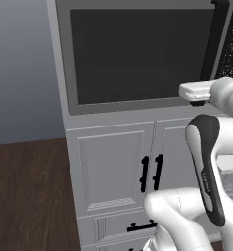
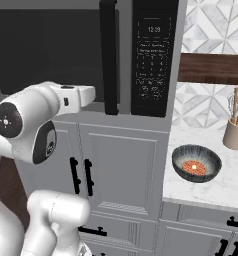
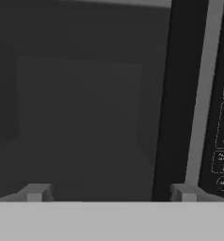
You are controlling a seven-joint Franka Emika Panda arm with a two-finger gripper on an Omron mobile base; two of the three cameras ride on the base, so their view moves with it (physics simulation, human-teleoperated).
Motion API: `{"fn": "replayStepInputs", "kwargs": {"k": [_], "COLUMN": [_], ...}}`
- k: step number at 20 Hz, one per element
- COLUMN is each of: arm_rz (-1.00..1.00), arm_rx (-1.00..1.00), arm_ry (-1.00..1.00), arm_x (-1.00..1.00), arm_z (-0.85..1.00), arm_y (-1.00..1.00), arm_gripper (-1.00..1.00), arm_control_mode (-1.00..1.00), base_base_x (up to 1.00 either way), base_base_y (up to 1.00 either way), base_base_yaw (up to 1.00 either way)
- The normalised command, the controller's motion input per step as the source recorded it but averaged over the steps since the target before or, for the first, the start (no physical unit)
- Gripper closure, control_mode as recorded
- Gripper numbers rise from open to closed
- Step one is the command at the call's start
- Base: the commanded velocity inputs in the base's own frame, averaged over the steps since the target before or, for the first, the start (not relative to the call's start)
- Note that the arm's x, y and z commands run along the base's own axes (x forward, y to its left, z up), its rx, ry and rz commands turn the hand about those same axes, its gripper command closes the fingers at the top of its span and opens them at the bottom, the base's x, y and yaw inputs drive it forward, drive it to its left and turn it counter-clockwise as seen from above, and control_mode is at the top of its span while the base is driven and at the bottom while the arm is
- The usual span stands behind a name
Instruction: Open the microwave, place the bowl with waffle inside the microwave, then close the microwave door and turn it on.
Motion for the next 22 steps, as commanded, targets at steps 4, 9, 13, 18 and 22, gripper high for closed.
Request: {"fn": "replayStepInputs", "kwargs": {"k": [4,9,13,18,22], "arm_rz": [-0.08,0.00,0.03,0.05,0.03], "arm_rx": [0.01,0.02,0.05,0.01,0.00], "arm_ry": [-0.17,-0.10,-0.01,-0.08,-0.06], "arm_x": [0.00,0.04,0.22,0.20,0.42], "arm_z": [0.52,0.29,0.05,0.00,0.00], "arm_y": [-0.68,-0.78,-0.55,-0.30,0.00], "arm_gripper": [-1.00,-1.00,-1.00,-1.00,-1.00], "arm_control_mode": [-1.00,-1.00,-1.00,-1.00,-1.00], "base_base_x": [0.00,0.00,0.00,0.00,0.00], "base_base_y": [0.00,0.00,0.00,0.00,0.00], "base_base_yaw": [0.00,0.00,0.00,0.00,0.00]}}
